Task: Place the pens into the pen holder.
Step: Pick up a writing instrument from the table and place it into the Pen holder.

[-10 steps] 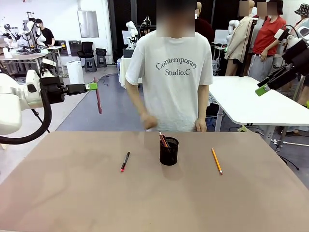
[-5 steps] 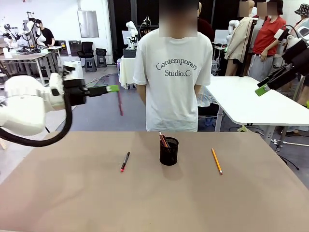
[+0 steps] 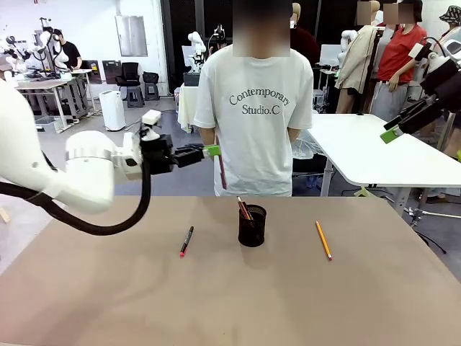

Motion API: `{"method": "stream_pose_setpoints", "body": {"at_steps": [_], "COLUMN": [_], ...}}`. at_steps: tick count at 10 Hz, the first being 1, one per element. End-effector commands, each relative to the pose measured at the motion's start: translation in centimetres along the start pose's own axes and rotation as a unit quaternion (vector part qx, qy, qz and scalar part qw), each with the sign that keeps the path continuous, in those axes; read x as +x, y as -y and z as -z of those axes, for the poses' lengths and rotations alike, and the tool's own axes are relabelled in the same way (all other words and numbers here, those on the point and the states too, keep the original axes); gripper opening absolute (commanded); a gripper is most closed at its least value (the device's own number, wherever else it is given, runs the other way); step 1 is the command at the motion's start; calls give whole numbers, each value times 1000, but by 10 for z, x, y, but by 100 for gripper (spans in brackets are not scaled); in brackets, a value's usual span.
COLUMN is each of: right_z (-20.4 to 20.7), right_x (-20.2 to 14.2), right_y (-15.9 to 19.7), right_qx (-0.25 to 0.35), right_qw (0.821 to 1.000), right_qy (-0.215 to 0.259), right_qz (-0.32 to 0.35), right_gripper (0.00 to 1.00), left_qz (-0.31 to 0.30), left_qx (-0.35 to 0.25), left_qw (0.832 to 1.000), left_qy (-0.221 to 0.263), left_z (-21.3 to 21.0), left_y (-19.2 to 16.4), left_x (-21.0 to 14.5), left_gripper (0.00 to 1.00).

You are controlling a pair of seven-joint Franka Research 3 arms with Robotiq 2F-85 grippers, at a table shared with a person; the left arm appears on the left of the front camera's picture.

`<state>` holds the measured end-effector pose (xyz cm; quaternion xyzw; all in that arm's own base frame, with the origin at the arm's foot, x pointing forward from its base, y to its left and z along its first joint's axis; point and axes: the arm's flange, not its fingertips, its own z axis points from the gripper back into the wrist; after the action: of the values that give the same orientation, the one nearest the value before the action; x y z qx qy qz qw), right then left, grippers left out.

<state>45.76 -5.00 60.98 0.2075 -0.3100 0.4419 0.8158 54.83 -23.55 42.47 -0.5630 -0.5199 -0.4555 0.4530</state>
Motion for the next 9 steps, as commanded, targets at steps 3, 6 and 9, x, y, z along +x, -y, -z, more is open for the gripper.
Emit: {"method": "stream_pose_setpoints", "body": {"at_steps": [3,6,9], "right_z": [-1,-1,-1], "right_x": [1,1,1], "right_y": [-1,-1,-1], "right_qx": [2,2,2], "right_qw": [1000,1000,1000], "right_qy": [4,4,4], "right_qz": [3,3,3], "right_gripper": [100,100,100], "left_qz": [53,31,39], "left_qx": [-23,-26,-23], "left_qw": [998,999,999], "left_qy": [-33,-23,-28], "left_z": [54,48,54], "left_y": [-19,-7,-14], "left_x": [-43,-42,-48], "left_gripper": [0,0,0]}}
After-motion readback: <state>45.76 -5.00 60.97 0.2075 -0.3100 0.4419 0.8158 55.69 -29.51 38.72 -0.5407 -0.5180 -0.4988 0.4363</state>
